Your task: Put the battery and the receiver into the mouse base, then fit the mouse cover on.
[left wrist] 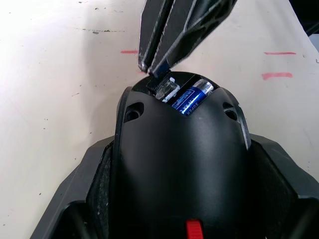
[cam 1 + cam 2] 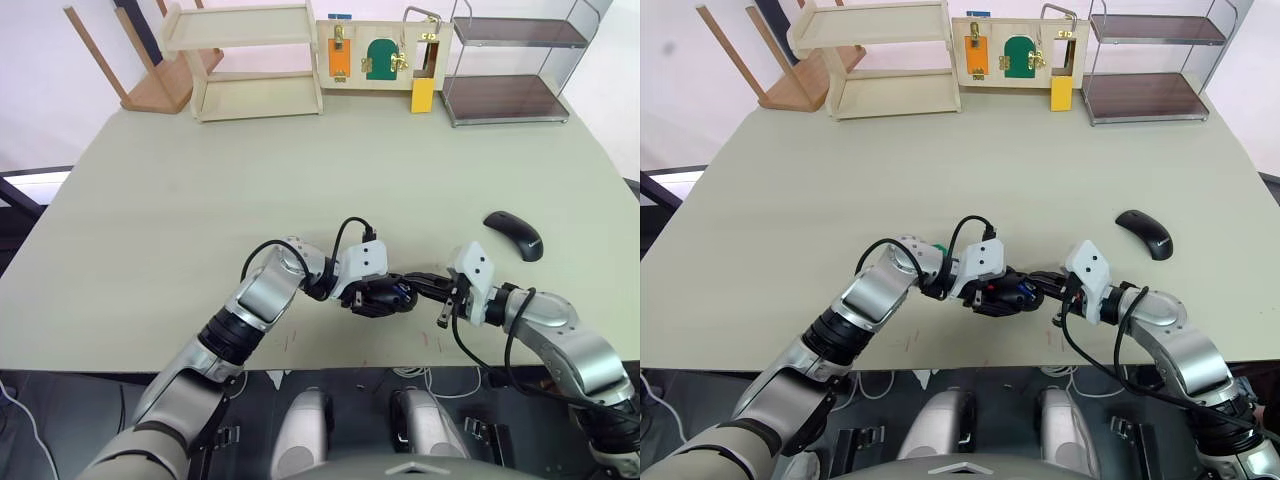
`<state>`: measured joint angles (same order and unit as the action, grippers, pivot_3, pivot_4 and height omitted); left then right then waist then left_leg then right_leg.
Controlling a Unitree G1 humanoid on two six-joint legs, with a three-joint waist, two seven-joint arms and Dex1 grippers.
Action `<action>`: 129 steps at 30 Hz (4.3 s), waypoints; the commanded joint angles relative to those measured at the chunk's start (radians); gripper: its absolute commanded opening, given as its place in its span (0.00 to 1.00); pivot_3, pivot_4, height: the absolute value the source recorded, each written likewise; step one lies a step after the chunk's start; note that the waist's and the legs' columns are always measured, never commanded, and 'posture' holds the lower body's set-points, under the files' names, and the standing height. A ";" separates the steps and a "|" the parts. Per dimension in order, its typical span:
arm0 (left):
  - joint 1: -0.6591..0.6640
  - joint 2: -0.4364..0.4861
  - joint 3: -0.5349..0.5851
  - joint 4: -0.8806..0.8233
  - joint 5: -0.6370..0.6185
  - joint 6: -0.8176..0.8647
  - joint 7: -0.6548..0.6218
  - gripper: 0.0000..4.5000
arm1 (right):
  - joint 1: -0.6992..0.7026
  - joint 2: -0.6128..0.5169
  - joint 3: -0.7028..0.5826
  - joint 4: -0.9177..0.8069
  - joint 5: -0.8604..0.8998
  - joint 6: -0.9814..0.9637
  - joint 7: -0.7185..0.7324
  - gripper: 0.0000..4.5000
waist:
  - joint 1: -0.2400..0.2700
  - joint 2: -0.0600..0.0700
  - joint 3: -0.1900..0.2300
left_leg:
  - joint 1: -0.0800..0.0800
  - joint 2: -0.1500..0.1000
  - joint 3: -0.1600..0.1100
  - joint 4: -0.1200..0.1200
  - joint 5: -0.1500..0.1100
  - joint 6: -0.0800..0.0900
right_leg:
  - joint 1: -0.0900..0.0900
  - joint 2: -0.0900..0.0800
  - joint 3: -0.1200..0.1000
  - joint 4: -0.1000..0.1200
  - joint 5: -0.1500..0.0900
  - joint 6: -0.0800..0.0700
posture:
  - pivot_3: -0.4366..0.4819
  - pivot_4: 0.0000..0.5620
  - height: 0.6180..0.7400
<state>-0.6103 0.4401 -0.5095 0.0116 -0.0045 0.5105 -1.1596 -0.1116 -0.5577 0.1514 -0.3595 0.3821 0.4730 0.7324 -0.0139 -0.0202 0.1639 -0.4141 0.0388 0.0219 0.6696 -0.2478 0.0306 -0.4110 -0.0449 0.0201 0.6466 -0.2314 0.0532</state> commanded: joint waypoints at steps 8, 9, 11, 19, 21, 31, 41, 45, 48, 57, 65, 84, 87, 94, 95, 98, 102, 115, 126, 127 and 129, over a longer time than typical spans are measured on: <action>0.040 0.020 -0.045 0.056 0.021 0.030 -0.009 0.66 | 0.001 0.020 -0.001 -0.020 -0.013 -0.009 0.004 0.01 | 0.000 0.000 0.000 | 0.000 0.000 0.000 0.000 0.000 0.000 | 0.000 0.000 0.000 0.001 0.000 0.000 | 0.48 0.27 1.00; 0.040 0.020 -0.045 0.055 0.020 0.031 -0.009 0.66 | 0.002 0.022 0.000 -0.018 -0.015 -0.009 0.004 0.01 | 0.000 0.000 0.000 | 0.000 0.000 0.000 0.000 0.000 0.000 | 0.000 0.000 0.000 0.001 0.000 0.000 | 0.48 0.27 1.00; 0.041 0.021 -0.045 0.053 0.020 0.031 -0.009 0.66 | 0.005 0.024 0.001 -0.011 -0.023 -0.011 0.005 0.01 | 0.000 0.000 0.000 | 0.000 0.000 0.000 0.000 0.000 0.000 | 0.000 0.000 0.000 0.001 0.000 0.000 | 0.48 0.27 1.00; 0.040 0.021 -0.042 0.056 0.020 0.032 -0.006 0.66 | 0.019 0.021 0.019 0.014 -0.049 -0.013 0.009 0.01 | 0.000 0.000 -0.003 | 0.001 0.000 0.000 0.000 0.000 0.000 | 0.000 0.000 0.000 0.001 0.000 0.000 | 0.48 0.27 1.00; 0.040 0.020 -0.042 0.056 0.019 0.032 -0.004 0.66 | 0.023 0.020 0.025 0.023 -0.059 -0.013 0.010 0.01 | 0.000 0.000 -0.004 | 0.001 0.000 0.000 0.000 0.000 0.000 | 0.000 0.000 0.000 0.002 0.000 0.000 | 0.48 0.27 1.00; 0.040 0.023 -0.042 0.055 0.017 0.034 -0.001 0.66 | 0.039 0.004 0.088 0.074 -0.123 0.035 -0.006 0.01 | -0.002 0.000 -0.016 | 0.003 0.000 0.000 0.000 0.000 0.000 | 0.001 0.001 0.001 0.003 -0.001 -0.002 | 0.48 0.27 1.00; 0.039 0.021 -0.042 0.060 0.017 0.032 0.005 0.66 | 0.035 0.024 0.079 0.133 -0.131 -0.002 -0.017 0.01 | -0.002 -0.002 -0.019 | 0.017 0.002 0.000 -0.001 0.000 0.000 | 0.010 0.003 0.002 0.007 -0.007 -0.004 | 0.48 0.27 1.00; 0.048 0.023 -0.048 0.056 0.020 0.024 0.006 0.66 | 0.036 0.059 0.038 0.110 -0.095 -0.088 -0.003 0.01 | -0.002 -0.002 -0.020 | 0.017 0.002 0.000 -0.001 0.000 0.000 | 0.010 0.003 0.003 0.007 -0.007 -0.004 | 0.48 0.27 1.00; 0.047 0.019 -0.051 0.055 0.021 0.022 0.008 0.66 | 0.049 0.078 0.002 0.099 -0.077 -0.151 0.005 0.01 | -0.001 -0.002 -0.019 | 0.017 0.002 0.000 -0.001 0.000 0.000 | 0.010 0.003 0.003 0.007 -0.007 -0.004 | 0.48 0.27 1.00; 0.042 0.024 -0.053 0.057 0.025 0.007 0.004 0.66 | 0.164 0.084 -0.140 0.039 0.089 -0.357 0.174 0.01 | -0.001 -0.001 -0.018 | 0.015 0.002 0.000 -0.002 0.000 0.000 | 0.009 0.003 0.004 0.007 -0.007 -0.003 | 0.48 0.27 1.00; 0.048 0.022 -0.056 0.049 0.024 0.008 0.008 0.66 | 0.236 -0.026 -0.234 0.113 0.155 -0.406 0.344 0.27 | 0.000 -0.001 -0.018 | 0.016 0.002 0.000 -0.002 0.000 0.000 | 0.009 0.003 0.005 0.006 -0.007 -0.004 | 0.48 0.27 1.00; 0.054 0.022 -0.051 0.038 0.026 0.017 0.025 0.66 | 0.230 -0.127 -0.381 0.289 0.203 -0.504 0.565 0.99 | 0.001 -0.001 -0.017 | 0.016 0.002 0.000 -0.002 0.000 0.000 | 0.009 0.002 0.006 0.005 -0.007 -0.003 | 0.48 0.27 1.00; 0.056 0.027 -0.051 0.032 0.026 0.016 0.023 0.66 | 0.228 -0.115 -0.394 0.309 0.211 -0.534 0.593 0.99 | 0.001 0.000 -0.017 | 0.016 0.002 0.000 -0.002 0.000 0.000 | 0.009 0.002 0.006 0.005 -0.007 -0.003 | 0.48 0.27 1.00; 0.056 0.024 -0.039 0.026 0.025 0.019 0.037 0.99 | 0.225 -0.107 -0.408 0.333 0.232 -0.556 0.636 1.00 | 0.004 0.002 -0.016 | 0.016 0.002 0.000 -0.002 0.000 0.000 | 0.009 0.002 0.006 0.005 -0.007 -0.003 | 0.48 0.27 1.00; 0.054 0.021 -0.036 0.029 0.024 0.019 0.040 0.99 | 0.224 -0.106 -0.408 0.336 0.232 -0.558 0.637 1.00 | 0.004 0.002 -0.016 | 0.016 0.002 0.000 -0.002 0.000 0.000 | 0.009 0.002 0.006 0.005 -0.007 -0.003 | 0.48 0.27 1.00; 0.053 0.017 -0.029 0.029 0.023 0.022 0.051 0.99 | 0.226 -0.102 -0.405 0.337 0.236 -0.563 0.645 1.00 | 0.004 0.002 -0.016 | 0.016 0.002 0.000 -0.001 0.000 0.000 | 0.009 0.002 0.006 0.005 -0.007 -0.003 | 0.48 0.27 1.00; 0.055 0.019 -0.028 0.022 0.022 0.022 0.055 0.99 | 0.225 -0.101 -0.403 0.340 0.238 -0.565 0.649 1.00 | 0.004 0.002 -0.015 | 0.016 0.002 0.000 -0.001 0.000 0.000 | 0.009 0.002 0.006 0.005 -0.007 -0.003 | 0.48 0.27 1.00; 0.059 0.032 0.042 -0.099 -0.019 0.008 0.085 0.99 | 0.213 -0.086 -0.390 0.302 0.251 -0.547 0.644 1.00 | 0.002 0.004 -0.010 | 0.014 0.002 0.000 -0.002 0.000 0.000 | 0.007 0.002 0.007 0.005 -0.007 -0.003 | 0.48 0.27 1.00; 0.095 0.133 0.146 -0.263 -0.140 0.063 0.030 0.99 | 0.215 -0.093 -0.397 0.267 0.265 -0.520 0.623 1.00 | 0.004 0.005 -0.001 | 0.012 0.002 0.000 -0.002 0.000 0.000 | 0.006 0.002 0.007 0.005 -0.006 -0.004 | 0.48 0.27 1.00; 0.100 0.136 0.153 -0.269 -0.152 0.066 0.030 0.99 | 0.215 -0.093 -0.397 0.266 0.264 -0.519 0.622 1.00 | 0.003 0.005 -0.001 | 0.012 0.002 0.000 -0.003 0.000 0.000 | 0.006 0.002 0.007 0.005 -0.006 -0.004 | 0.48 0.27 1.00; 0.122 0.152 0.178 -0.291 -0.177 0.068 0.031 0.99 | 0.212 -0.095 -0.399 0.263 0.266 -0.516 0.619 1.00 | 0.004 0.005 0.001 | 0.012 0.002 0.000 -0.002 0.000 0.000 | 0.006 0.002 0.007 0.005 -0.006 -0.004 | 0.48 0.27 1.00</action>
<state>-0.4927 0.5793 -0.3689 -0.2299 -0.1491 0.5827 -1.1262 0.1040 -0.6430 -0.2158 -0.0654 0.6274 -0.0459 1.3547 -0.0100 -0.0150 0.1645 -0.4024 0.0405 0.0222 0.6672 -0.2481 0.0303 -0.4053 -0.0432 0.0268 0.6514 -0.2378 0.0496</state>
